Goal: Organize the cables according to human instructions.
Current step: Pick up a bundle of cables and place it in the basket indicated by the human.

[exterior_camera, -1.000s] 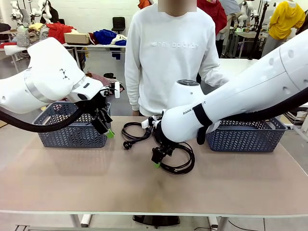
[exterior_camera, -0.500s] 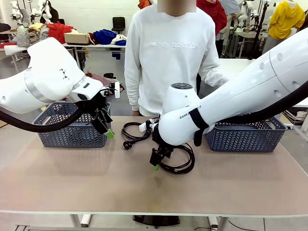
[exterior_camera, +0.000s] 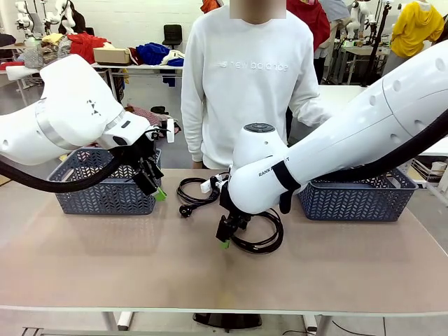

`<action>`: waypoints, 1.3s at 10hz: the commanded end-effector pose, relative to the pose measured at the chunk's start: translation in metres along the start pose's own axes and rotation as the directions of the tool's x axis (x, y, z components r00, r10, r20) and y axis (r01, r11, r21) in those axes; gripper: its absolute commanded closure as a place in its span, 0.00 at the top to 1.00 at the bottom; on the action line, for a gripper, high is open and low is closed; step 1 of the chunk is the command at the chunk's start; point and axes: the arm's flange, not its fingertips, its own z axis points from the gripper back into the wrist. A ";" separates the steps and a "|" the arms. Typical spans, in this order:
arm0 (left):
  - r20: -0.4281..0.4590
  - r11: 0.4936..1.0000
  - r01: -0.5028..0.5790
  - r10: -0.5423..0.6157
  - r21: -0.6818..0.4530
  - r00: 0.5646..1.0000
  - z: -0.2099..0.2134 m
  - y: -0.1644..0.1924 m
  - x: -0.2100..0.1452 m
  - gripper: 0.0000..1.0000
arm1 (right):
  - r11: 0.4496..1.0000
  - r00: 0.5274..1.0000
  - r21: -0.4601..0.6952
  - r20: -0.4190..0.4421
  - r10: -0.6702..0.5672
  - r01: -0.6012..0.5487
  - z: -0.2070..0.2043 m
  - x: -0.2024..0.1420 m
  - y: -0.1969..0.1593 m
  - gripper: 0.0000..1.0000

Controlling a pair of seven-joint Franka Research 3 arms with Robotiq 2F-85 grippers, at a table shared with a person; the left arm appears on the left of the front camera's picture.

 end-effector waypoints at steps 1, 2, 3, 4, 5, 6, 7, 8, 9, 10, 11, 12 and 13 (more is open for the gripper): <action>-0.001 1.000 -0.002 0.002 -0.003 1.000 0.001 0.001 -0.001 1.00 | 0.999 0.999 -0.027 -0.017 -0.032 0.032 0.000 0.011 0.005 0.81; -0.001 1.000 -0.002 0.002 -0.003 1.000 0.001 0.001 -0.001 1.00 | 0.999 0.999 -0.026 -0.020 -0.036 0.035 0.000 0.012 0.005 0.81; -0.001 1.000 -0.002 0.002 -0.003 1.000 0.001 0.001 -0.001 1.00 | 0.999 0.999 -0.027 -0.014 -0.040 0.040 0.002 0.011 0.005 0.62; -0.001 1.000 -0.002 0.002 -0.003 1.000 0.001 0.001 -0.001 1.00 | 0.998 0.999 -0.029 -0.007 -0.048 0.047 0.004 0.011 0.004 0.61; -0.001 1.000 -0.002 0.002 -0.003 1.000 0.001 0.001 -0.001 1.00 | 0.998 0.999 -0.027 -0.003 -0.053 0.052 0.006 0.011 0.003 0.42; -0.001 1.000 -0.002 0.002 -0.003 1.000 0.001 0.001 -0.001 1.00 | 0.998 0.999 -0.025 -0.003 -0.054 0.054 0.005 0.011 0.002 0.41; -0.001 1.000 -0.002 0.002 -0.003 1.000 0.001 0.001 -0.001 1.00 | 0.998 0.998 -0.025 -0.008 -0.054 0.054 0.004 0.011 0.002 0.22; -0.001 1.000 -0.002 0.002 -0.003 1.000 0.001 0.001 -0.001 1.00 | 0.998 0.998 -0.022 -0.009 -0.055 0.055 0.003 0.010 0.002 0.22; -0.001 1.000 -0.002 0.002 -0.003 1.000 0.001 0.001 -0.001 1.00 | 0.998 0.998 -0.026 -0.008 -0.055 0.055 0.003 0.010 0.001 0.03; -0.001 1.000 -0.002 0.002 -0.003 1.000 0.001 0.001 -0.001 1.00 | 0.998 0.998 -0.026 -0.012 -0.058 0.058 0.002 0.010 0.000 0.02; -0.001 1.000 -0.002 0.002 -0.003 1.000 0.001 0.001 -0.001 1.00 | 0.998 0.998 -0.027 -0.012 -0.059 0.059 0.001 0.008 0.000 0.00; -0.001 1.000 -0.002 0.002 -0.003 1.000 0.001 0.001 -0.001 1.00 | 0.998 0.998 -0.012 -0.008 -0.059 0.059 0.004 0.004 0.001 0.00; -0.001 1.000 -0.002 0.002 -0.003 1.000 0.001 0.001 -0.001 1.00 | 0.998 0.998 -0.003 -0.014 -0.057 0.057 0.013 -0.004 0.005 0.00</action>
